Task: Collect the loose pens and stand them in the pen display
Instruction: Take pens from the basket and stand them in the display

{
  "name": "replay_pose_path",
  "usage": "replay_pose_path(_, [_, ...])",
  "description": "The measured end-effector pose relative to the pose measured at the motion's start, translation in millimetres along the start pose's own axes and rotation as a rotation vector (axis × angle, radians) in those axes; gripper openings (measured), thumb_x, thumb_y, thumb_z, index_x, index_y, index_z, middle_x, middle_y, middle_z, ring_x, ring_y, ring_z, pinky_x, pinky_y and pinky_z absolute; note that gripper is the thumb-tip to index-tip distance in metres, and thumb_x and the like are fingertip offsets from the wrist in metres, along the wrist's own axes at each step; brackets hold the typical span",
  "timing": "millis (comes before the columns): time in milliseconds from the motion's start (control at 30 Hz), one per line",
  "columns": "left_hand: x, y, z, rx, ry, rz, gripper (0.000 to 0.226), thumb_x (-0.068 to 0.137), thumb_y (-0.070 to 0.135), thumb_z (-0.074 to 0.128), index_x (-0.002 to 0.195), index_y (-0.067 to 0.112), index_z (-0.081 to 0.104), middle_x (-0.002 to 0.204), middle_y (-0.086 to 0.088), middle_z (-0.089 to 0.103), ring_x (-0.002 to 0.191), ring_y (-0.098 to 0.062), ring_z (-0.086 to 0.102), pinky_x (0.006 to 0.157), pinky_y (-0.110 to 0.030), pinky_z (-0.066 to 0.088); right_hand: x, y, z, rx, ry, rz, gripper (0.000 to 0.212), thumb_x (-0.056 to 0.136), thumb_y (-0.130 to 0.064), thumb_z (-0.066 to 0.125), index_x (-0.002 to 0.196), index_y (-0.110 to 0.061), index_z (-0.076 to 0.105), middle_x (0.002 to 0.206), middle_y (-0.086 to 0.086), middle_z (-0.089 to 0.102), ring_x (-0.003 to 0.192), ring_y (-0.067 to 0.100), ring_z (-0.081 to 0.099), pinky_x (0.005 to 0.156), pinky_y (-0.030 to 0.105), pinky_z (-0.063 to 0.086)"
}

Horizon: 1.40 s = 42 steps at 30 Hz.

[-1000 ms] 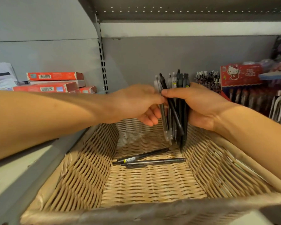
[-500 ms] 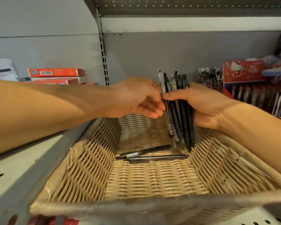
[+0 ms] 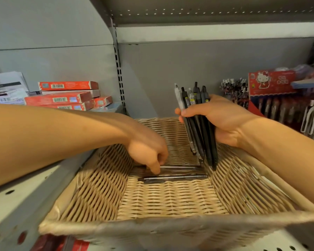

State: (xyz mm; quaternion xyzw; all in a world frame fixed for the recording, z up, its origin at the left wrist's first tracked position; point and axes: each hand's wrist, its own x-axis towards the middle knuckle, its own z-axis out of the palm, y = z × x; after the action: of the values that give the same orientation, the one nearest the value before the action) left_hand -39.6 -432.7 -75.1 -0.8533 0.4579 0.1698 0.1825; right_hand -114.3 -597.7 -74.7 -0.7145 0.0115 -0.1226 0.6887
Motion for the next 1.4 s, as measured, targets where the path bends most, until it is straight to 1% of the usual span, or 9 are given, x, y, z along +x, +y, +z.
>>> replay_pose_path(200, [-5,-21,-19,-0.669,0.588,0.014,0.017,0.088,0.031,0.074,0.099,0.020,0.070,0.072,0.008,0.074,0.065,-0.001,0.069,0.061,-0.014,0.054,1,1,-1,-0.038,0.066,-0.015,0.021,0.080,-0.001,0.077,0.098,-0.009,0.072,0.086,0.013,0.075,0.079,0.024,0.073,0.066,0.036,0.061])
replay_pose_path(333, [-9,-18,-21,-0.955,0.755,0.098,0.021,0.082,0.023,0.079,0.097,0.013,0.068,0.077,-0.002,0.076,0.069,-0.009,0.073,0.063,-0.018,0.057,5,2,-1,-0.032,0.053,-0.017,0.023,0.082,0.003,0.073,0.102,-0.008,0.071,0.092,0.014,0.076,0.085,0.026,0.074,0.074,0.039,0.061])
replay_pose_path(667, [-13,-7,-21,-1.163,0.746,0.162,0.028,0.089,0.021,0.072,0.109,0.008,0.057,0.079,-0.009,0.076,0.071,-0.018,0.074,0.065,-0.025,0.060,5,4,-3,-0.055,-0.011,-0.017,0.041,0.082,0.003,0.074,0.121,-0.009,0.068,0.098,0.009,0.077,0.094,0.024,0.075,0.075,0.036,0.056])
replay_pose_path(867, [-15,-7,-20,-1.188,0.727,0.181,0.018,0.093,0.019,0.068,0.095,0.007,0.054,0.076,-0.008,0.074,0.069,-0.015,0.071,0.064,-0.024,0.060,2,3,-1,-0.130,-0.050,-0.062,0.045,0.075,0.001,0.081,0.116,-0.013,0.072,0.108,0.006,0.078,0.112,0.026,0.070,0.109,0.049,0.047])
replay_pose_path(1133, [-8,-15,-23,-1.260,0.705,0.174,0.012,0.095,0.015,0.065,0.086,0.010,0.070,0.079,-0.009,0.075,0.070,-0.017,0.072,0.065,-0.026,0.060,2,3,-1,-0.123,-0.059,-0.070,0.031,0.077,0.001,0.080,0.103,-0.014,0.071,0.093,0.005,0.079,0.096,0.024,0.075,0.093,0.044,0.057])
replay_pose_path(1200, [-6,-16,-22,-1.109,0.630,0.067,0.010,0.094,0.013,0.064,0.091,0.008,0.072,0.083,-0.008,0.076,0.075,-0.018,0.074,0.068,-0.028,0.061,4,3,-1,-0.102,-0.041,-0.072,0.024,0.079,0.001,0.079,0.094,-0.015,0.068,0.082,0.004,0.077,0.083,0.024,0.075,0.078,0.040,0.062])
replay_pose_path(1267, [-5,-16,-14,-0.584,0.418,0.001,0.017,0.095,0.026,0.063,0.100,0.014,0.073,0.090,0.000,0.076,0.083,-0.011,0.072,0.073,-0.023,0.058,5,4,-1,-0.091,-0.016,-0.069,0.022,0.079,0.000,0.077,0.091,-0.015,0.066,0.080,0.007,0.071,0.078,0.024,0.072,0.070,0.039,0.062])
replay_pose_path(1333, [-7,-6,-4,-0.093,0.168,0.055,0.029,0.095,0.048,0.059,0.105,0.024,0.072,0.093,0.010,0.071,0.084,-0.001,0.064,0.070,-0.018,0.047,5,4,-2,-0.079,-0.010,-0.060,0.023,0.079,0.000,0.077,0.095,-0.014,0.066,0.085,0.009,0.071,0.079,0.025,0.073,0.065,0.037,0.061])
replay_pose_path(1400, [-4,7,2,0.083,-0.006,0.120,0.035,0.093,0.054,0.059,0.107,0.024,0.068,0.093,0.009,0.067,0.081,-0.005,0.056,0.064,-0.023,0.040,5,5,-4,-0.065,-0.004,-0.057,0.026,0.078,0.000,0.078,0.099,-0.013,0.067,0.086,0.010,0.072,0.077,0.024,0.074,0.062,0.034,0.060])
